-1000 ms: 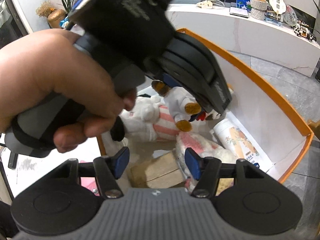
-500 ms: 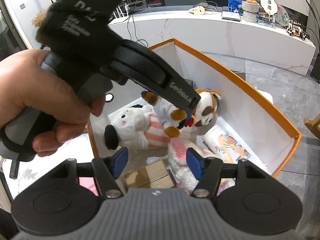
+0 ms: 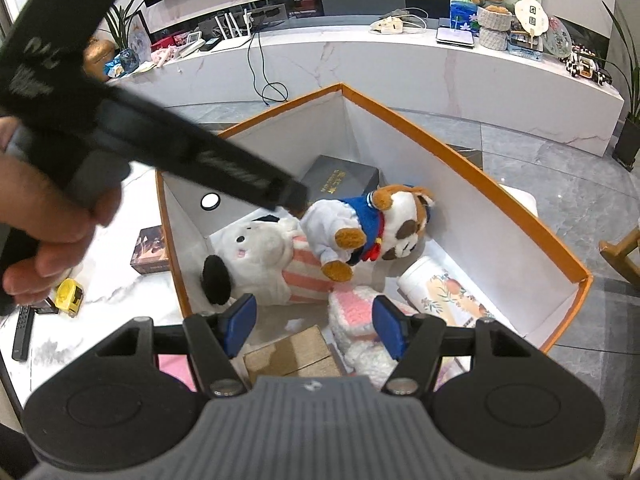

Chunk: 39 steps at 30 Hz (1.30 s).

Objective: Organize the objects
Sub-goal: 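Open both grippers and withdraw them from the orange box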

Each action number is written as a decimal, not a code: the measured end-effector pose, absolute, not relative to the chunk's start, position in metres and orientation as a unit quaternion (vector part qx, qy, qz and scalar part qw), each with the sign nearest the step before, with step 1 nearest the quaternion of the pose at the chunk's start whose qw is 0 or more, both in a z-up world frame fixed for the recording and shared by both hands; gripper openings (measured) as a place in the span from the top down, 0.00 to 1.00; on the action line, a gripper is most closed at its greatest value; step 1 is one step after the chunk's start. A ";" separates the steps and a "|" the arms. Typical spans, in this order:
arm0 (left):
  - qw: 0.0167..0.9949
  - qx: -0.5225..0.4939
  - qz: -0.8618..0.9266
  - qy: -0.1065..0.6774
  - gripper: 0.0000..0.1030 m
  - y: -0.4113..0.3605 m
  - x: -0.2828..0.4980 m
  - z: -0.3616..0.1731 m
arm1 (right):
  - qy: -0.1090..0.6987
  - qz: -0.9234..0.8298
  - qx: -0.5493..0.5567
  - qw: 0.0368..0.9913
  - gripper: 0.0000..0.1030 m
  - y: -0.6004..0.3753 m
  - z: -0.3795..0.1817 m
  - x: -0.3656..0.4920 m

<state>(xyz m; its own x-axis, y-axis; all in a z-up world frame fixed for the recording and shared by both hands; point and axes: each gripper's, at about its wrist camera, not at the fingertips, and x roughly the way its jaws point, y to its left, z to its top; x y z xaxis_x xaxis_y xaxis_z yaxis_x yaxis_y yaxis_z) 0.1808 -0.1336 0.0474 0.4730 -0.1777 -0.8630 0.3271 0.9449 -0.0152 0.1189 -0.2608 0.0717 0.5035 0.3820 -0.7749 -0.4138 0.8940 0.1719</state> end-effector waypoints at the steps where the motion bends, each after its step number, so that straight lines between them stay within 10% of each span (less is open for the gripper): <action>1: 0.856 0.075 -0.145 0.491 0.41 -0.130 0.179 0.048 | 0.442 0.229 -0.018 0.867 0.36 -0.261 0.072 0.119; 39: 0.899 -0.006 -0.022 0.437 0.40 0.056 0.066 0.043 | 0.438 0.230 -0.036 0.868 0.36 -0.247 0.072 0.117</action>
<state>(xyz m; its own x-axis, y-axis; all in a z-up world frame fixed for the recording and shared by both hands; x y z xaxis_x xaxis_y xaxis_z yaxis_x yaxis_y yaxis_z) 0.0659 0.0558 0.0427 0.6169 -0.0446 -0.7858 0.0336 0.9990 -0.0303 0.1169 -0.2475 0.0716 0.5105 0.3673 -0.7775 -0.4302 0.8920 0.1390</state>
